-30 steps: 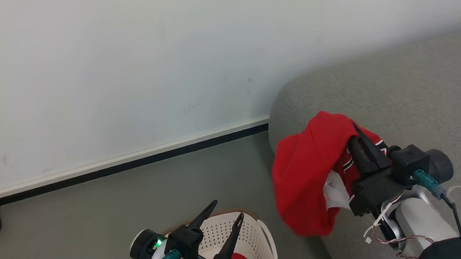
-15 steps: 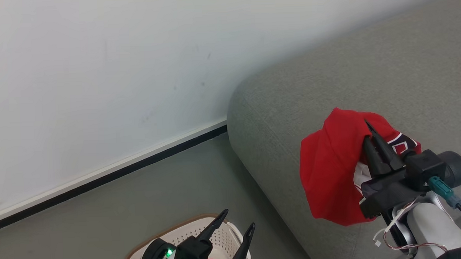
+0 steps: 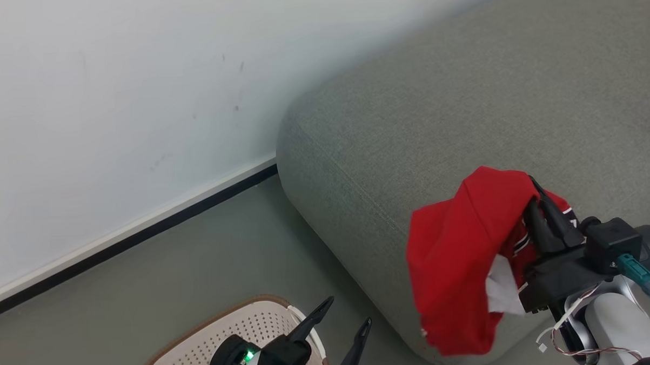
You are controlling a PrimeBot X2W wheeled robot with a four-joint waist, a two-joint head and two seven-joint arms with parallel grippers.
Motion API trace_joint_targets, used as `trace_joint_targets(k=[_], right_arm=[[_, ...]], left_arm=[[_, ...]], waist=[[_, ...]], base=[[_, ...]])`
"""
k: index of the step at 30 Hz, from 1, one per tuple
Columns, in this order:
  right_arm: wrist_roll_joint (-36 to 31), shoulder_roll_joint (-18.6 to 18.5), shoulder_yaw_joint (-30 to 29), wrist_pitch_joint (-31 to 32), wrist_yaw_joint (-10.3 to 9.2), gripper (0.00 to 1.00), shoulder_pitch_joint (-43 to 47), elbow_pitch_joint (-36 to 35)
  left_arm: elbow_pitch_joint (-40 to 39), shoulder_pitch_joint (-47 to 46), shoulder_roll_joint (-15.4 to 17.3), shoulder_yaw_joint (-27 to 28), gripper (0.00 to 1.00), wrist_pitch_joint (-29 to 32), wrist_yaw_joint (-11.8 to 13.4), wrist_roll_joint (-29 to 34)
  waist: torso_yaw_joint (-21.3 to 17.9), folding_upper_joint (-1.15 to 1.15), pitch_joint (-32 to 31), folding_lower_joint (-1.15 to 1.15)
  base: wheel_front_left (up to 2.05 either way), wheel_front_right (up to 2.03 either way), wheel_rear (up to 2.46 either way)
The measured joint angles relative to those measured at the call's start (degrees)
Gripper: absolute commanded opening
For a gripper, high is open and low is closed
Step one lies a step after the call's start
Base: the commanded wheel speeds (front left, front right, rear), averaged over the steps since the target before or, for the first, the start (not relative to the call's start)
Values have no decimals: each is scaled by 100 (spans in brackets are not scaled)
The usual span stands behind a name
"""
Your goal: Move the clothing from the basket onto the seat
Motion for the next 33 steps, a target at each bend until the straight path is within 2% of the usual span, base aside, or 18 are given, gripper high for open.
trace_joint_targets(k=[7, 12, 20, 26, 33], right_arm=[[98, 0, -146, 32, 20, 0, -444, 183], [168, -32, -289, 152, 171, 0, -1405, 572], [408, -144, -734, 264, 232, 0, -3117, 1209], [547, -432, -1084, 363, 232, 0, -4071, 1704], [695, -1125, -1580, 464, 166, 0, -4717, 2287]], left_arm=[[-168, -155, 36, 9, 100, 85, 0, 64], [-372, -402, 146, 62, 100, 186, 2, 124], [-716, -877, 230, 171, 100, 388, 3, 264], [-955, -1229, 265, 188, 100, 573, 3, 372], [-1339, -1552, 325, 198, 100, 756, 2, 466]], waist=[[27, 0, 281, 0], [90, 0, 586, 0], [238, 0, 1185, 1], [426, 0, 1653, 1], [757, 1, 2196, 1]], base=[[0, 0, 0], [0, 0, 0], [0, 0, 0], [0, 0, 0], [0, 0, 0]])
